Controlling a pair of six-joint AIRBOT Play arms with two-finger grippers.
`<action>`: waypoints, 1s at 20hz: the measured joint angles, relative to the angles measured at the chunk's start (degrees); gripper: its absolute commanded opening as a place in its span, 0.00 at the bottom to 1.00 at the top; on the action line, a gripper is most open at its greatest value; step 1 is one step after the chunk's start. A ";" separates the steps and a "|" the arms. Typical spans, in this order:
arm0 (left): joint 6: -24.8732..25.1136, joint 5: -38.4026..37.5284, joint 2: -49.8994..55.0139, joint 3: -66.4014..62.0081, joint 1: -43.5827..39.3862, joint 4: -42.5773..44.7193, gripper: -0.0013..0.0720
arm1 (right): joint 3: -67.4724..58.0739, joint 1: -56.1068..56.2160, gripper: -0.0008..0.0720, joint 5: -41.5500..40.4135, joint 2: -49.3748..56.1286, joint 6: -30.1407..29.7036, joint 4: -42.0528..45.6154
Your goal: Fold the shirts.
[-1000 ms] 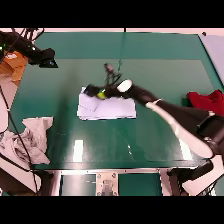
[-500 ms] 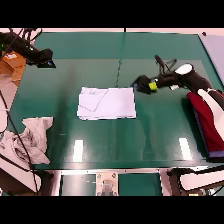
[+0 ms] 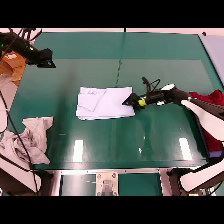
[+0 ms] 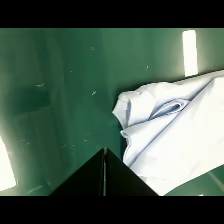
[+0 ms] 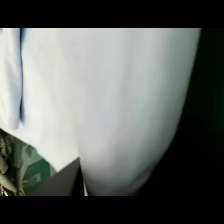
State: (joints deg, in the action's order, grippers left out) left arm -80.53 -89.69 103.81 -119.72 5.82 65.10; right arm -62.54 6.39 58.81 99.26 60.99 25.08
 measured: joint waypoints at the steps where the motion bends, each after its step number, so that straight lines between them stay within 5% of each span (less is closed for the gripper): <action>1: 0.00 0.04 0.00 0.00 0.00 0.17 0.05 | -1.29 1.09 0.03 -0.15 0.11 -0.68 -2.73; 8: -0.02 -0.28 0.00 0.02 0.15 1.60 0.05 | -17.53 -2.19 0.02 0.76 -6.60 2.10 -9.18; 20: -0.04 -0.98 0.00 0.02 0.07 1.75 0.05 | -27.93 -46.03 0.02 8.39 -17.94 14.62 -2.36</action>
State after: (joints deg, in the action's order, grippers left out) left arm -80.58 -90.67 103.81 -119.70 5.89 66.85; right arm -90.48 -39.64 67.20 81.32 75.61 22.72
